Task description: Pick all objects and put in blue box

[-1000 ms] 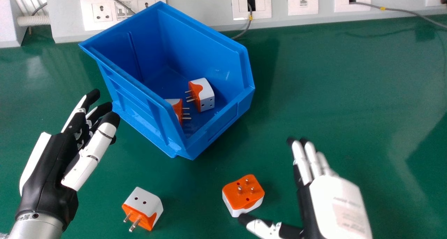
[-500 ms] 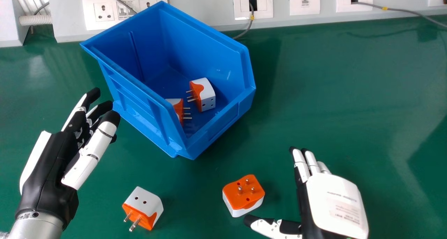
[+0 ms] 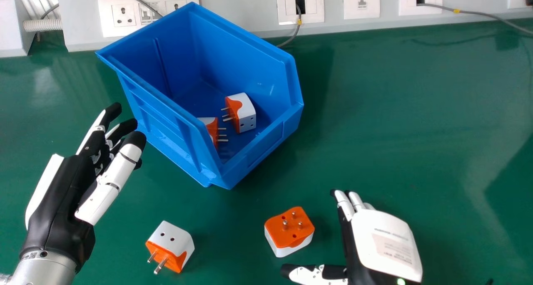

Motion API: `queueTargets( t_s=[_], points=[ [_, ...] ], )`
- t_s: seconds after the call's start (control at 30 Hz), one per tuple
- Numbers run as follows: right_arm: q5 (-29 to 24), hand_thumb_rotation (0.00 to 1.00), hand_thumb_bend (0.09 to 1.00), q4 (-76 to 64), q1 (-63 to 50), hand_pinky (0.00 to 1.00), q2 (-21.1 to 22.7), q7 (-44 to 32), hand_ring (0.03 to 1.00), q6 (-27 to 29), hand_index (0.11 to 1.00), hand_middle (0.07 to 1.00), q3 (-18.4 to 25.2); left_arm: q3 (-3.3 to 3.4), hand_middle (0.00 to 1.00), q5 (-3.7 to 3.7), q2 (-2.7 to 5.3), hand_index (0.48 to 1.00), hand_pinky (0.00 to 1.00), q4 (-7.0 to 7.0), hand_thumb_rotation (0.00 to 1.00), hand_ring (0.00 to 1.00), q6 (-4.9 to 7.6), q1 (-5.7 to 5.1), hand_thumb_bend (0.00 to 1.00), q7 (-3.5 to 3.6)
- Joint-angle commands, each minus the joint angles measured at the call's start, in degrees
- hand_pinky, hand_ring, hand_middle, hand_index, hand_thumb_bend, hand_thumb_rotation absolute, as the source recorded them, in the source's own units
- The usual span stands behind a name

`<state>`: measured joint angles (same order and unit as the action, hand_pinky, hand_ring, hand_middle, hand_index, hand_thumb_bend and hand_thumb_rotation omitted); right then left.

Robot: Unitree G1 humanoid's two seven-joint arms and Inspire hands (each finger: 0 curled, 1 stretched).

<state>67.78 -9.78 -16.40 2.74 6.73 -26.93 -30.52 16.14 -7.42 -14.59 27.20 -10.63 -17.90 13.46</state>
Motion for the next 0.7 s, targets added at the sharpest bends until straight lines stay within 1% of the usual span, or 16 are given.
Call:
queueTargets(
  t_s=[0.0,0.1,0.17,0.3,0.37,0.43,0.57,0.67],
  points=[
    [0.16,0.57,0.715,-1.58,0.61,0.83,-3.05,-0.86,0.887,-0.78,0.889,0.926,-3.02,0.37,0.93,-0.51,-0.61,0.963,0.83,1.56,0.69,0.90,0.16,0.64,0.48,-0.09],
    [0.29,0.56,0.713,-1.87,0.98,0.83,-3.46,-2.26,0.882,-1.40,0.881,0.921,-3.58,0.23,0.93,-0.45,-0.55,0.963,0.82,1.74,0.69,0.90,-0.02,0.73,0.48,-0.16],
    [0.51,0.55,0.712,-1.83,1.44,0.83,-3.67,-3.12,0.882,-1.86,0.878,0.920,-4.02,0.08,0.93,-0.34,-0.51,0.962,0.82,2.31,0.69,0.90,-0.46,0.78,0.48,-0.34],
    [1.50,0.55,0.710,-0.89,2.94,0.81,-3.94,-3.86,0.871,-2.74,0.867,0.912,-4.94,-0.35,0.93,0.18,-0.36,0.960,0.83,3.12,0.69,0.90,-1.00,0.68,0.48,-0.64],
    [2.04,0.55,0.709,-0.30,3.90,0.79,-3.72,-4.00,0.863,-3.12,0.860,0.905,-5.42,-0.55,0.93,0.42,-0.40,0.959,0.83,3.22,0.69,0.91,-1.03,0.70,0.48,-0.77],
    [2.38,0.55,0.706,-0.04,4.46,0.78,-3.51,-4.07,0.848,-3.47,0.847,0.894,-5.79,-0.66,0.93,0.52,-0.46,0.958,0.83,3.27,0.69,0.91,-1.07,0.74,0.48,-0.86],
    [2.31,0.57,0.706,0.86,5.91,0.76,-4.31,-4.92,0.832,-4.68,0.829,0.879,-6.52,-0.70,0.93,0.55,-0.59,0.957,0.83,3.14,0.70,0.91,-1.09,0.88,0.49,-0.87],
    [1.68,0.58,0.706,2.07,7.05,0.75,-4.80,-4.88,0.829,-5.17,0.822,0.874,-7.24,-0.74,0.93,0.52,-0.60,0.956,0.83,3.33,0.70,0.91,-1.36,0.95,0.49,-0.89]
  ],
)
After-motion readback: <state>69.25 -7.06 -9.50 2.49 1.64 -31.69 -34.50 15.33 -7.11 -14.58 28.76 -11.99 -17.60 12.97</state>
